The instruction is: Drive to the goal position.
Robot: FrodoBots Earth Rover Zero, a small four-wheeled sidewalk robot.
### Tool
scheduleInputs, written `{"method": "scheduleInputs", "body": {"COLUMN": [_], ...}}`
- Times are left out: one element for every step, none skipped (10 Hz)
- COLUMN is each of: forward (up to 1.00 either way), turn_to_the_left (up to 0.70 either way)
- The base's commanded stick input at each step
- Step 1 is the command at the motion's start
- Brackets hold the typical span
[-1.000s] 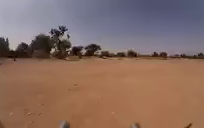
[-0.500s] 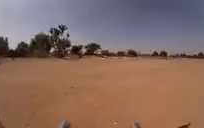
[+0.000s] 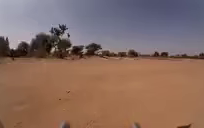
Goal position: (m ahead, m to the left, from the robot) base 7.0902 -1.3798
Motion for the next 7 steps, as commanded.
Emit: {"method": "scheduleInputs", "body": {"forward": [0.50, 0.50, 0.50, 0.50, 0.50, 0.50, 0.50], "turn_to_the_left": [0.00, 0.00, 0.00, 0.00, 0.00, 0.00, 0.00]}}
